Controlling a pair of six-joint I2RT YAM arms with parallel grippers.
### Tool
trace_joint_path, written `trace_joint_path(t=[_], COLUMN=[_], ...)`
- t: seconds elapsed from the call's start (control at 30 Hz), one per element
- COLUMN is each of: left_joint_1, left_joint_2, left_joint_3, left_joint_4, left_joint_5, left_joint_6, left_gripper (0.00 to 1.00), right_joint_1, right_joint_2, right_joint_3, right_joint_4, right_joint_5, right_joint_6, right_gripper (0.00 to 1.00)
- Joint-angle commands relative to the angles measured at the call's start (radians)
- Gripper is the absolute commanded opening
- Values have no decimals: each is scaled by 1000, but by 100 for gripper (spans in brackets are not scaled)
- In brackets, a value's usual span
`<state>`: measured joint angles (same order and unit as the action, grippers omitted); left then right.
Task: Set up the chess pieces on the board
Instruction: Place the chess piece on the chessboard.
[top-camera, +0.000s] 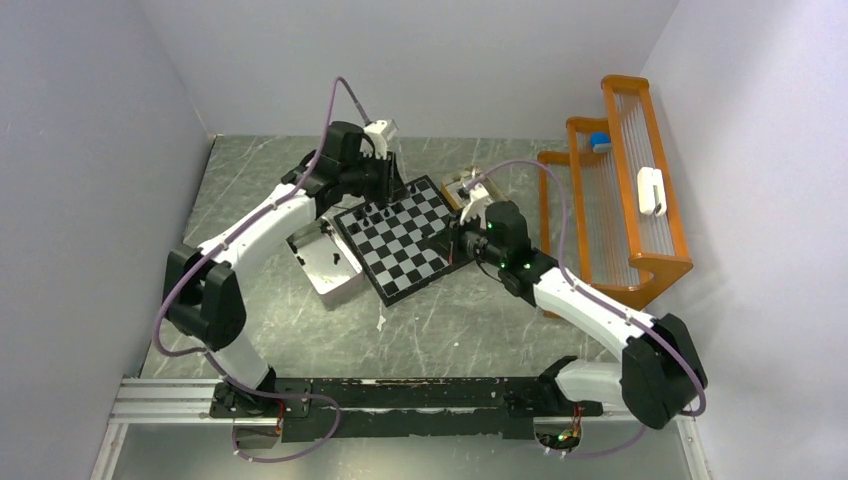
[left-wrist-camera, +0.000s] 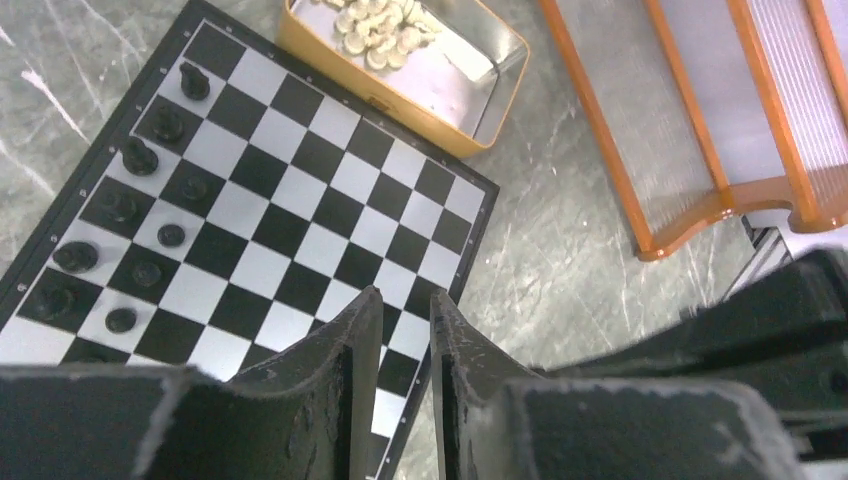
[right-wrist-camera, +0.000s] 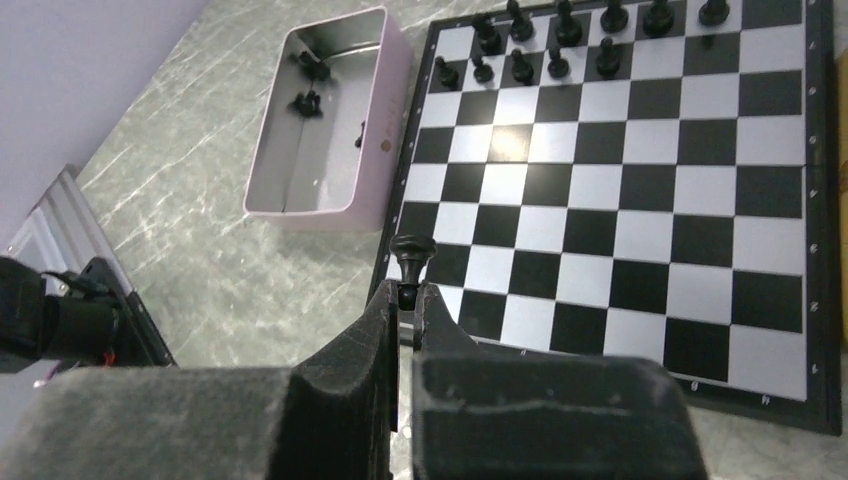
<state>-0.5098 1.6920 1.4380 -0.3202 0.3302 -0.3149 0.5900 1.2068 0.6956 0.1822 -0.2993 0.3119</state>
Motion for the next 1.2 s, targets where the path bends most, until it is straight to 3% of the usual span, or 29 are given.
trace_joint_path(t=[0.0,0.17,0.4,0.63,0.87,1.17], left_joint_1=[23,73,74,74,74,74], left_joint_2=[-56,-212,-513,-717,-757,-758], left_joint_3=[-67,-175,-363,-511,-531,-525], left_joint_4=[-76,-125,-127,-107,-83,-93], left_joint_5=[5,-238,-430,-430,-438,-452], left_joint_6=[18,96,183,193,195,209], left_gripper=[30,31,33,37,36,36], right_joint_1=[-21,-52,-55,-55,-52,-21], right_joint_2=[91,275,572,781,1022,1138], right_joint_3=[183,462,837,1138,1410,1487], right_joint_4=[-159,-431,-767,-984,-1224,-1317], right_joint_5=[7,-11,99,162,251,297], right_joint_6=[-51,-172,-335,-412,-451,-464], right_gripper=[0,0,0,0,0,4])
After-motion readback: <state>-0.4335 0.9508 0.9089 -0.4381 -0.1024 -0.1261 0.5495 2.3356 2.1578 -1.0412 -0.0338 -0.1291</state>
